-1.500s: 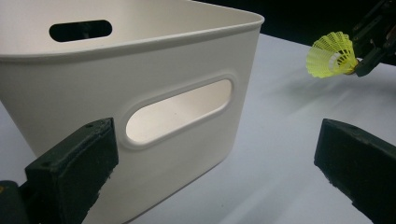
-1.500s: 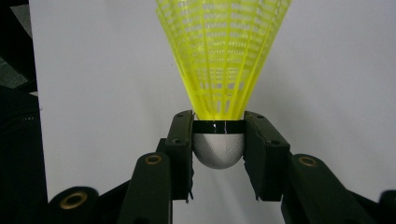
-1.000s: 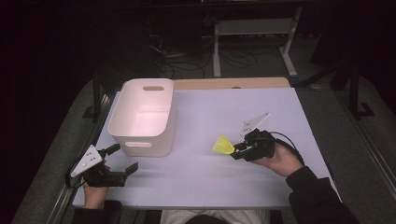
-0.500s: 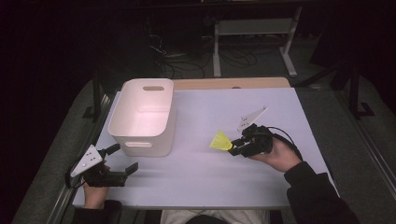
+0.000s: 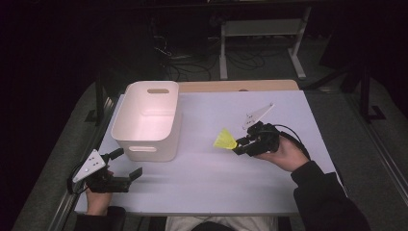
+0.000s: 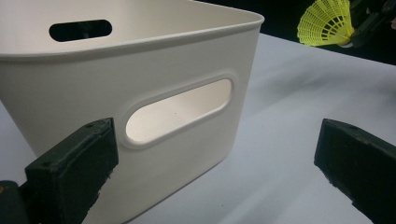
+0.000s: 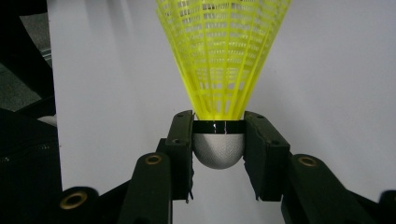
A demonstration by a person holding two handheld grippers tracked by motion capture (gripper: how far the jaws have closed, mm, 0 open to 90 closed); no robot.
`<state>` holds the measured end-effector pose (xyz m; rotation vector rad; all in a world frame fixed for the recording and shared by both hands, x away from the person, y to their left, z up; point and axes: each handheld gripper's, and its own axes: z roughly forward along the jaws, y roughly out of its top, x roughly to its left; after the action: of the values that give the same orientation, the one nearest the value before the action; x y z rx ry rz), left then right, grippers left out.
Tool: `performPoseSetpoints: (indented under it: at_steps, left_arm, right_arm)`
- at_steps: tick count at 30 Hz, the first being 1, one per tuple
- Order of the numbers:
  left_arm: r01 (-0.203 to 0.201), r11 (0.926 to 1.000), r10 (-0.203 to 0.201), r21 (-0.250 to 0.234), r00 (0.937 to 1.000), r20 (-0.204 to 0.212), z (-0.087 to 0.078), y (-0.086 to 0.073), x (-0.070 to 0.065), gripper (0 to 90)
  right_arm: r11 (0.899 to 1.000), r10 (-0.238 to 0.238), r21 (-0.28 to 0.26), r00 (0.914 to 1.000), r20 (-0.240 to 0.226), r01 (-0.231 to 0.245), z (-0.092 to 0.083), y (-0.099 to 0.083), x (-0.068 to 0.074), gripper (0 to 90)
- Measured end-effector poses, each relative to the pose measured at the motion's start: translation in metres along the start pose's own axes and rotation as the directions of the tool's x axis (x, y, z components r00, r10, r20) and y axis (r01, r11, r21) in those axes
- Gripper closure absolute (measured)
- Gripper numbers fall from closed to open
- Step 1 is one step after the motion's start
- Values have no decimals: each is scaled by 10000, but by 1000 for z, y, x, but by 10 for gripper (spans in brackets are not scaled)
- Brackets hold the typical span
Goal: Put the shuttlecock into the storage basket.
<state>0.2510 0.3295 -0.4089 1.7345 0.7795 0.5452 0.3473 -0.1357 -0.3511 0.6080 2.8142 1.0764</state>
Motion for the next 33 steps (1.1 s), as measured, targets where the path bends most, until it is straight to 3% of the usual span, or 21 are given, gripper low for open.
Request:
performPoseSetpoints:
  at_steps: [33]
  left_arm:
    - [6,10000,-6,6,10000,8,0,0,0,0]
  right_arm:
    - [9980,-619,-111,9981,-32,619,-10,50,-4,634]
